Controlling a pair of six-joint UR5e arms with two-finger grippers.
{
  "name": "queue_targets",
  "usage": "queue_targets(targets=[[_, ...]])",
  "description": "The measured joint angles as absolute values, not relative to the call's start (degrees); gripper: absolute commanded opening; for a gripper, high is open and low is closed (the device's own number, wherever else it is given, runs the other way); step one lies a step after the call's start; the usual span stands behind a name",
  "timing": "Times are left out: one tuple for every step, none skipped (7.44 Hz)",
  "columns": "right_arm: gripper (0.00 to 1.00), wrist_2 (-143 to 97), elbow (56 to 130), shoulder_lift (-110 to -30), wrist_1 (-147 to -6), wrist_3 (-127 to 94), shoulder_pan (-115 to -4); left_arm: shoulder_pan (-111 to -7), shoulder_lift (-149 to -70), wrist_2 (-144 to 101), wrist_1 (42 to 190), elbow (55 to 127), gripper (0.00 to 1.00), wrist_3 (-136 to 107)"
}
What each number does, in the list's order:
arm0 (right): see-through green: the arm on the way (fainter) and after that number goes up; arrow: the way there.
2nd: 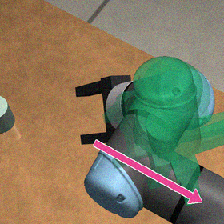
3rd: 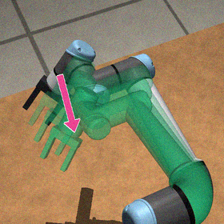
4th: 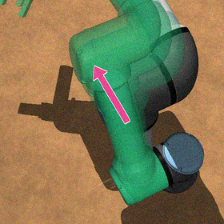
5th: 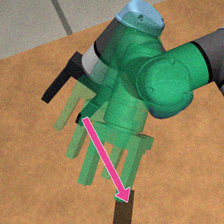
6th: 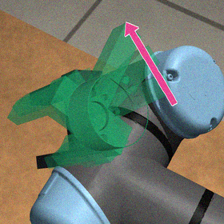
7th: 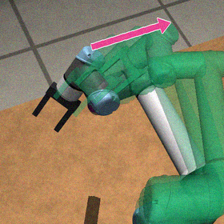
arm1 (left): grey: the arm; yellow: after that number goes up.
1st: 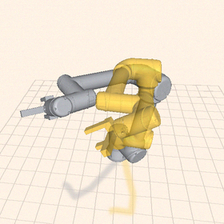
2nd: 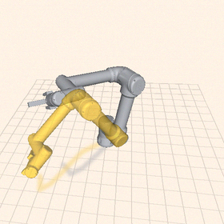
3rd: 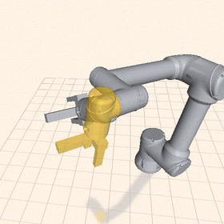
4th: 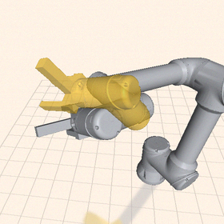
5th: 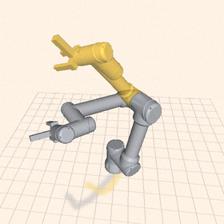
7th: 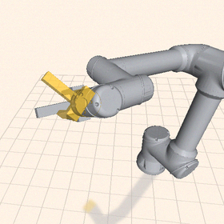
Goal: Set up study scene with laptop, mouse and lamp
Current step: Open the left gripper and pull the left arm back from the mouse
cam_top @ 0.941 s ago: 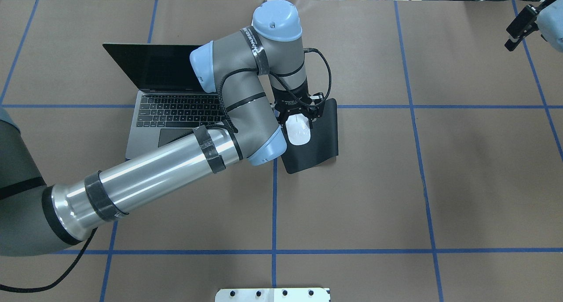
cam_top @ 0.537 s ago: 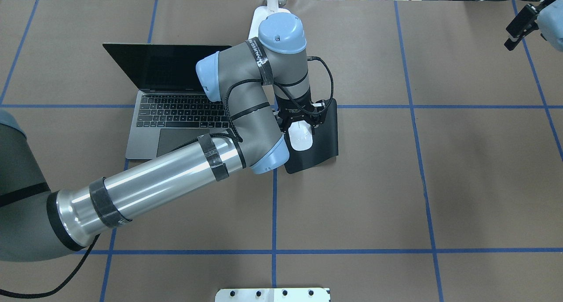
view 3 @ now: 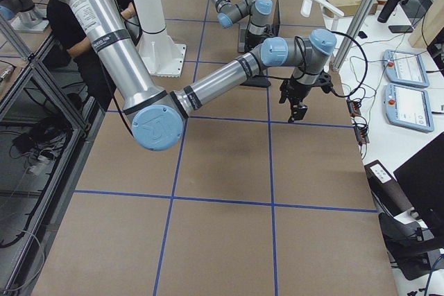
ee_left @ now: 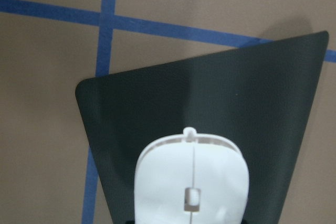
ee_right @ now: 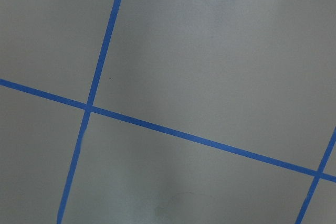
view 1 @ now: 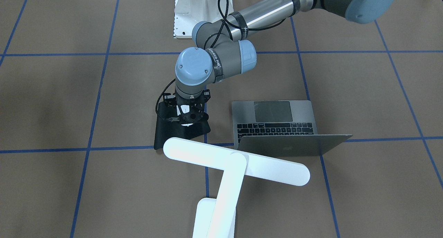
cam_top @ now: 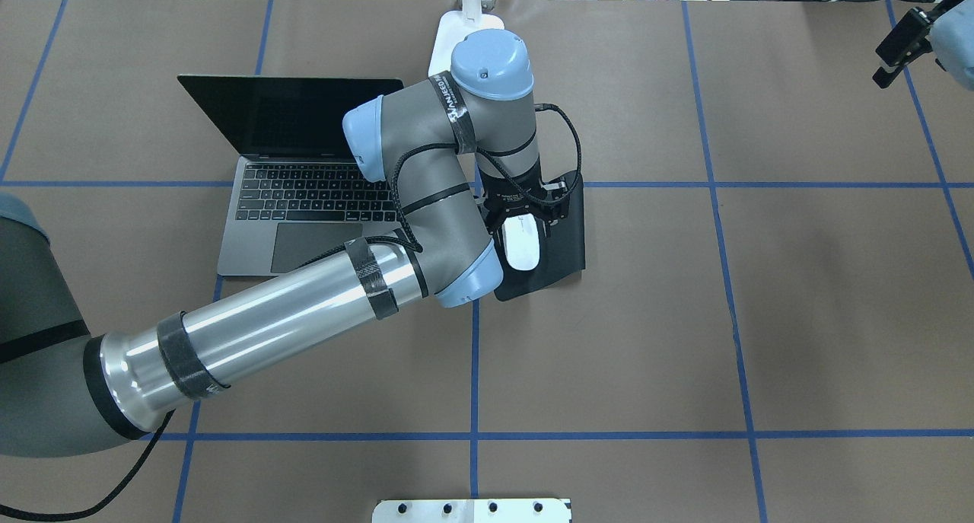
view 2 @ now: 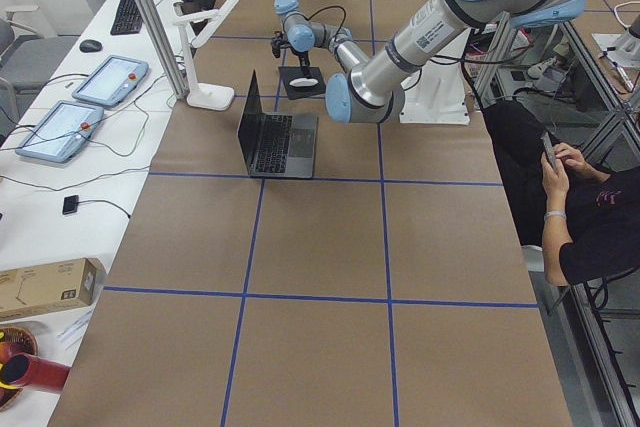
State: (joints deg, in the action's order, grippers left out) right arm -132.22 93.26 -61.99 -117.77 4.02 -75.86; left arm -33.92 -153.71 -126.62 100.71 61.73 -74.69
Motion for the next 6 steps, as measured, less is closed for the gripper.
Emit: queue_targets(targets=[[1.00, -132.2, 93.4, -61.9, -117.8, 4.0, -75.9, -33.9, -153.7, -126.6, 100.7, 62.1, 0.95, -74.6], [1.00, -132.2, 93.9, -61.9, -117.8, 3.9, -75.9, -34.0, -153.4, -126.6, 100.5, 63.2, 0.95, -74.6], [1.00, -132.2, 95.3, -62.2, -117.9, 3.8, -76.1, -34.3, -152.3, -126.7, 100.1, 65.8, 0.94, -74.5], [1.00, -132.2, 98.9, -64.5, -118.1, 3.7, -76.5, -35.2, -149.6, -126.8, 98.9, 70.6, 0.94, -74.0], [1.00, -132.2, 103.0, -68.4, -118.3, 3.6, -77.8, -36.5, -146.0, -126.9, 94.4, 78.0, 0.99, -71.6], [1.00, -132.3, 106.0, -72.2, -118.2, 3.7, -79.8, -38.2, -141.8, -126.9, 85.8, 87.6, 0.99, -66.0]])
